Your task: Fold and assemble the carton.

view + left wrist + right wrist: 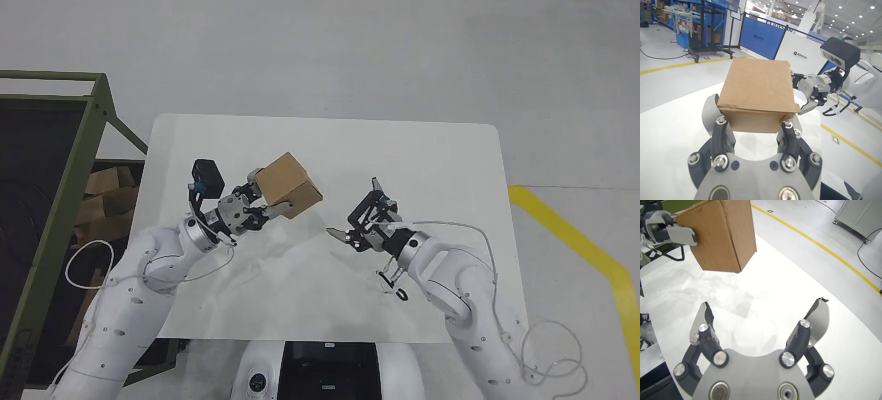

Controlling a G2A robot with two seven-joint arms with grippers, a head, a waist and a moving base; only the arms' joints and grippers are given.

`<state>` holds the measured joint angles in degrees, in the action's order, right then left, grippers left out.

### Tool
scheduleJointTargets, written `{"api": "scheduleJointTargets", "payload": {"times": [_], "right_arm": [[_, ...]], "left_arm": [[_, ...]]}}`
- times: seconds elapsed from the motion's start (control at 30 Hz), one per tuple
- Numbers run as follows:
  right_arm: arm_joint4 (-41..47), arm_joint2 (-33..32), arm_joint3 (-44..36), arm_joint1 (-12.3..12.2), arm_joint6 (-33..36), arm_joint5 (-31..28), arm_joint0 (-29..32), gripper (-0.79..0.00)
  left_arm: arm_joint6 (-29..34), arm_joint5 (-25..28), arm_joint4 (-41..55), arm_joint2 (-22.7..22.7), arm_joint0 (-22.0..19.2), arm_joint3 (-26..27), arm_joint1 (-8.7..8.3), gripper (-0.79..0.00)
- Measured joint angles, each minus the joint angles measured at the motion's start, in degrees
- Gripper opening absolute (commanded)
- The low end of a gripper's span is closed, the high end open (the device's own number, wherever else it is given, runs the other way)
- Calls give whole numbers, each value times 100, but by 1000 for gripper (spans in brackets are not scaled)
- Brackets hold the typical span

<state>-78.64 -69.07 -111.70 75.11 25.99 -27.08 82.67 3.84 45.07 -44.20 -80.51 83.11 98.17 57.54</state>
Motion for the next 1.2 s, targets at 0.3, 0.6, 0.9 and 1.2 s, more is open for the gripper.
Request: {"api": "scheduleJointTargets", "payload": {"times": [0.3, 0.6, 0.9, 1.2], "right_arm": [[58, -668, -288, -118, -533, 167, 624, 0], [140, -936, -497, -157, -612, 427, 940, 0], [138, -935, -495, -157, -613, 424, 939, 0], [138, -935, -495, -157, -613, 424, 939, 0]], "left_arm": [[570, 131, 746, 34, -162, 374, -18, -785], [605, 271, 773, -39, -198, 614, -29, -785], [606, 269, 788, -30, -194, 613, -28, -785], [1146, 724, 2404, 412, -568, 340, -27, -785]]}}
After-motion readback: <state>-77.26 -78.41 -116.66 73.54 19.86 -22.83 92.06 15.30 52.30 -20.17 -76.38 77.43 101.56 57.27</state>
